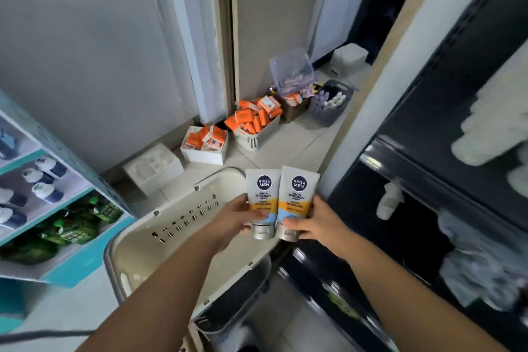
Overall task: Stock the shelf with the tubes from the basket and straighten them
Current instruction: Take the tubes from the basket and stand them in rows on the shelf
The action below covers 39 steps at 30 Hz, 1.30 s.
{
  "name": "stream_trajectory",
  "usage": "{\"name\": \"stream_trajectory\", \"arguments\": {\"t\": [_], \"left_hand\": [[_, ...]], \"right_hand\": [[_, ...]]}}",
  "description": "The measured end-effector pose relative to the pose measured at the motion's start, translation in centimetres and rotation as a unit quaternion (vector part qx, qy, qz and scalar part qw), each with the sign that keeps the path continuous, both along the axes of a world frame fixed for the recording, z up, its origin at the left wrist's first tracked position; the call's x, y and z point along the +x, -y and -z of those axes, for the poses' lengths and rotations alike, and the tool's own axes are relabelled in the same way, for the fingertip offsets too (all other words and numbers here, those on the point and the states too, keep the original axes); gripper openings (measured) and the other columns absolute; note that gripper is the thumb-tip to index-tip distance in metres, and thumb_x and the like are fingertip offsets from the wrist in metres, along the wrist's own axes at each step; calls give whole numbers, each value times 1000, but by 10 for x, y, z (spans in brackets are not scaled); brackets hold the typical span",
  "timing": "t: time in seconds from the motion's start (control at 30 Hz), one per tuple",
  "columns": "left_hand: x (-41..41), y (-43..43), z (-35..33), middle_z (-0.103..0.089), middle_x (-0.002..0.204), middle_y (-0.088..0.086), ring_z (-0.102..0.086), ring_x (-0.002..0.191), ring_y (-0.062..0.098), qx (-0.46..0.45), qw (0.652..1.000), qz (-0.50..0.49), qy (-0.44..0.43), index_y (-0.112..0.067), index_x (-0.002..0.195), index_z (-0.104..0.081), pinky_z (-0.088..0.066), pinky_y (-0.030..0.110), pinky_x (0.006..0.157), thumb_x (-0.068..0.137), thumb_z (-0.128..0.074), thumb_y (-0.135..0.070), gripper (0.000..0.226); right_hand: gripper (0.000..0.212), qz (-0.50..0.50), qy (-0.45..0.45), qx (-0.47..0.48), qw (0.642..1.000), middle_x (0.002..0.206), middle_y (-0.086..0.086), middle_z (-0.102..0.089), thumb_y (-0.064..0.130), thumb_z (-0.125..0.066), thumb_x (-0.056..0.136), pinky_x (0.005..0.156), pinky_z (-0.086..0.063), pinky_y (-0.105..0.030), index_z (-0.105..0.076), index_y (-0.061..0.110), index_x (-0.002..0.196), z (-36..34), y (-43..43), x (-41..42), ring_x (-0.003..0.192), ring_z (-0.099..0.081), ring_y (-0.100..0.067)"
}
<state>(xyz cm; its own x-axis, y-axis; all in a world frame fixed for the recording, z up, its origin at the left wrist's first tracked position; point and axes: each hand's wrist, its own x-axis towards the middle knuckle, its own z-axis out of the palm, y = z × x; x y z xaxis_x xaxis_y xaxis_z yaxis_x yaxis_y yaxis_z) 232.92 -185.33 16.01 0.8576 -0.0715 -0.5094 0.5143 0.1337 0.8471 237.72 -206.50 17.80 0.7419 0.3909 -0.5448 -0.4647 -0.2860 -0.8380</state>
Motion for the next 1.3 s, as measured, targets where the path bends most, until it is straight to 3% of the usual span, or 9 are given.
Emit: {"name": "stream_trajectory", "arguments": {"t": [0.17, 0.27, 0.47, 0.63, 0.83, 0.93, 1.03, 1.17, 1.3], "left_hand": [[-3, 68, -24, -74, 105, -4, -66, 97, 19, -1, 998, 35, 49, -26, 112, -65, -44, 37, 81, 72, -79, -16, 43], [-18, 115, -40, -75, 100, -4, -70, 87, 12, -8, 996, 55, 72, -21, 114, -63, -50, 28, 72, 77, -76, -7, 42], [-72, 206, -55, -73, 109, 2, -68, 99, 20, -5, 990, 105, 96, -20, 114, -63, -52, 31, 76, 79, -76, -11, 38], [-121, 285, -71, -73, 110, -2, -66, 109, 24, 15, 977, 177, 116, -25, 112, -65, -46, 47, 97, 67, -81, -30, 48], [-169, 382, -99, -73, 107, 0, -69, 101, 20, 6, 955, 248, 160, -19, 113, -64, -55, 39, 85, 75, -81, -20, 42], [-187, 426, -118, -74, 102, 1, -71, 88, 8, -11, 944, 274, 184, -13, 113, -62, -54, 19, 68, 82, -73, -6, 34], [-201, 472, -137, -75, 101, 4, -71, 90, 12, -16, 928, 299, 220, -10, 110, -64, -55, 19, 72, 80, -74, -1, 33], [-207, 527, -158, -75, 101, 3, -70, 96, 16, -25, 905, 330, 268, -12, 107, -65, -56, 26, 81, 76, -78, -2, 34], [-206, 574, -179, -75, 102, 2, -70, 97, 16, -39, 881, 366, 296, -12, 108, -66, -56, 28, 85, 76, -78, -2, 36]], "right_hand": [[51, 57, 64, -5, 996, 104, 5, -72, 4, -79, 74, 71, -57, -38, -53, 32, 108, -31, 66, -30, 96, -70, -14], [53, 88, 90, -7, 992, 106, 6, -72, 7, -81, 73, 75, -58, -42, -53, 33, 109, -46, 111, -57, 98, -69, -17], [60, 148, 123, 5, 981, 111, 1, -70, 0, -81, 71, 72, -57, -33, -51, 30, 114, -65, 202, -137, 102, -68, -17], [57, 198, 150, 8, 969, 108, 1, -71, -2, -81, 71, 74, -58, -30, -54, 26, 113, -83, 283, -212, 99, -69, -17], [54, 271, 179, -7, 946, 106, -2, -72, -1, -81, 71, 75, -59, -38, -55, 21, 113, -110, 371, -291, 97, -70, -19], [55, 309, 200, -9, 930, 103, -1, -74, -5, -81, 70, 74, -58, -34, -57, 19, 112, -124, 408, -322, 96, -71, -18], [53, 349, 218, -28, 911, 99, 3, -74, -5, -80, 69, 75, -57, -31, -57, 22, 108, -142, 445, -353, 94, -71, -15], [45, 395, 245, -38, 885, 87, 7, -72, -9, -75, 74, 59, -54, -19, -57, 20, 103, -168, 486, -383, 75, -70, -1], [47, 435, 262, -64, 859, 93, 1, -73, -7, -76, 74, 70, -61, -37, -57, 19, 108, -185, 518, -398, 83, -71, -10]]}}
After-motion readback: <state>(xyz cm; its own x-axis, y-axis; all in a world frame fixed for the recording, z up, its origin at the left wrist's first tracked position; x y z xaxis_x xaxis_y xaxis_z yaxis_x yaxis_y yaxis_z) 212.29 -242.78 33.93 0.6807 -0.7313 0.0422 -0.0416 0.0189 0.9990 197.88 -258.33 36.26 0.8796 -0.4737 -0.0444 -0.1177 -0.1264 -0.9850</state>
